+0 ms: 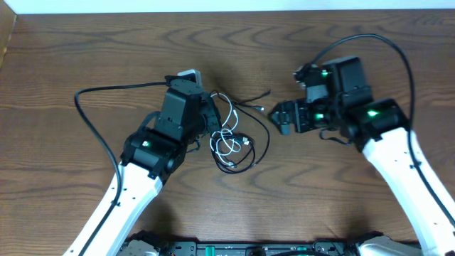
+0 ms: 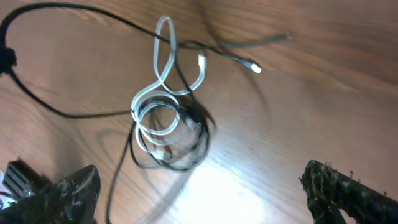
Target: Untangle cables
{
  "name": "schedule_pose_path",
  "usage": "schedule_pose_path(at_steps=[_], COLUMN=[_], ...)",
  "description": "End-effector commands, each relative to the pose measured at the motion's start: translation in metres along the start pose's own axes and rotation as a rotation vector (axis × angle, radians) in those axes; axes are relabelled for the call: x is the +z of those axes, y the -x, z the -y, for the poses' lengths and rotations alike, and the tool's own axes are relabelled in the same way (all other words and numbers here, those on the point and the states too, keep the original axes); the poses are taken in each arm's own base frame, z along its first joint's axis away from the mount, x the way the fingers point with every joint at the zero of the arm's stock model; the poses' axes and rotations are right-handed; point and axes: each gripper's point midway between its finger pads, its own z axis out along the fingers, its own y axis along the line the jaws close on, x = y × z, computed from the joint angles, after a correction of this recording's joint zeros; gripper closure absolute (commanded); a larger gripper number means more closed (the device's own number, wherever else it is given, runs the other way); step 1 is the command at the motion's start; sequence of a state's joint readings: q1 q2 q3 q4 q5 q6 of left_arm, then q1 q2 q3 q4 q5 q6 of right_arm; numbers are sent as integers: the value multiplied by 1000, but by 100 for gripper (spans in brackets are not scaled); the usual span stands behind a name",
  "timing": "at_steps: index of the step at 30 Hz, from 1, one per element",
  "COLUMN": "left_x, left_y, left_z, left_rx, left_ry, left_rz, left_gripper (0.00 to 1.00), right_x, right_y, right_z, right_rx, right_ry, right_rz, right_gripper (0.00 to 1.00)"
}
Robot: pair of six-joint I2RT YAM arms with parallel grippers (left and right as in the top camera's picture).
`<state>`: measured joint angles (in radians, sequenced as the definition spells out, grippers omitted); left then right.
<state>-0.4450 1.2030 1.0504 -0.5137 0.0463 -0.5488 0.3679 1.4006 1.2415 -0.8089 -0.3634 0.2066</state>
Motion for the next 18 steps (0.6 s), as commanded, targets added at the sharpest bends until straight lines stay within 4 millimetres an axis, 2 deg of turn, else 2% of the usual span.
schedule_pose_path(at_steps=[1,5,10,15,18], left_x=[-20,-40,-62,-75,-75], left_y=[12,20,26,26,27], left_z=[6,18,26,41,42], left_rx=[10,19,22,4,-1], left_ry=[-39,-104,-160,-246,-253], left_rz=[60,96,139,141,145], left_gripper=[92,92,92,92,92], right_x=[26,54,78,102,116], right_y=[-12,-17,-30,-44,-53], right_z=[-9,-14,-23,-42,-54], right_rx=[-12,-49,-59,-109,-107], right_ry=[28,52,75,112,128], right_rz=[-46,-44,-66,-88,-114], right_gripper=[1,1,1,1,1])
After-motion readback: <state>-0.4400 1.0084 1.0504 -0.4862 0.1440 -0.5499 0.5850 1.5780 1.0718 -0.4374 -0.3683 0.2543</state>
